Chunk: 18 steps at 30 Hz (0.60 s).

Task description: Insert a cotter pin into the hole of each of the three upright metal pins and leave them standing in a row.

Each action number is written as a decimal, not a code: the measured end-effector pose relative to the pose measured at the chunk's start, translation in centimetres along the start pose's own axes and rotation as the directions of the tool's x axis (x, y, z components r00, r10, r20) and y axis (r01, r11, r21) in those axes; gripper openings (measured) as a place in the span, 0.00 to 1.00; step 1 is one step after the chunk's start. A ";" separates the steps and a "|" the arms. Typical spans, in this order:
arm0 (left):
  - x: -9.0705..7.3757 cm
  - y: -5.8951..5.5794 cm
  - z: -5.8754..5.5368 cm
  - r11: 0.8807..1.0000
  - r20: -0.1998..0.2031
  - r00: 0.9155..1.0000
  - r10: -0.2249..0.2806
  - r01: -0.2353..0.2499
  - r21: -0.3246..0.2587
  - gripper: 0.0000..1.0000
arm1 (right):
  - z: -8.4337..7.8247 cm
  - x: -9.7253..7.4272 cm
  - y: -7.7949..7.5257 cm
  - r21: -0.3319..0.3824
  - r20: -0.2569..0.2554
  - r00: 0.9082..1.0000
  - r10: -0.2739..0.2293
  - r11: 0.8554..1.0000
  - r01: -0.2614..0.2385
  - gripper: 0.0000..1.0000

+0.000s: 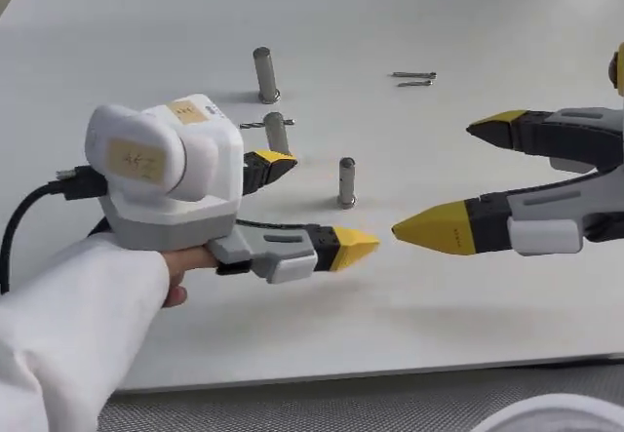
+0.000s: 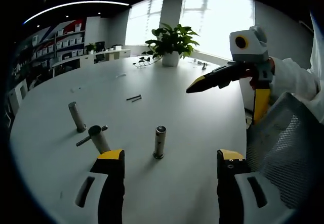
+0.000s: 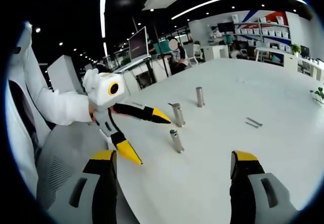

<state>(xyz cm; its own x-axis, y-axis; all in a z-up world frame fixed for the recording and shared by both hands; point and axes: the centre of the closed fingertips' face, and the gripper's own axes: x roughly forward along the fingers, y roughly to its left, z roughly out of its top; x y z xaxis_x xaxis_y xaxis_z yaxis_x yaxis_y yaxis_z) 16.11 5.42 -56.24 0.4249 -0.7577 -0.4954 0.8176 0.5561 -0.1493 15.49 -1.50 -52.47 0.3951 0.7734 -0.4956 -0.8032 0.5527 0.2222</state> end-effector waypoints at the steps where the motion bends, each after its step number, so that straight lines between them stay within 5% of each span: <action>1: -0.2 -0.2 0.0 1.000 0.003 1.000 -0.016 0.016 -0.011 0.84 | 0.0 0.0 -0.1 -0.001 -0.003 1.000 -0.001 1.000 0.001 0.91; 3: -0.6 -0.9 0.3 0.999 0.023 0.999 -0.045 0.046 -0.023 0.99 | -0.1 -0.1 -0.2 -0.003 -0.009 1.000 -0.004 1.000 0.004 0.91; 9: -1.6 -2.4 0.8 0.992 0.057 0.991 -0.123 0.124 -0.017 1.00 | -0.3 -0.2 -0.4 -0.014 -0.041 0.999 -0.006 1.000 0.006 0.91; 18: -2.2 -1.8 0.7 0.994 0.060 0.993 -0.098 0.101 -0.038 1.00 | 0.3 -0.5 -0.9 -0.051 -0.071 0.997 0.005 0.999 -0.008 0.85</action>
<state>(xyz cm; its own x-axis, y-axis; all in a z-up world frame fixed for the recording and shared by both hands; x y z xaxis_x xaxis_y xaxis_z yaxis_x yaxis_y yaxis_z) 13.97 5.84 -54.29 0.3650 -0.8277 -0.4264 0.8408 0.4897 -0.2308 16.18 -2.29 -52.14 0.3587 0.7521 -0.5529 -0.8284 0.5294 0.1829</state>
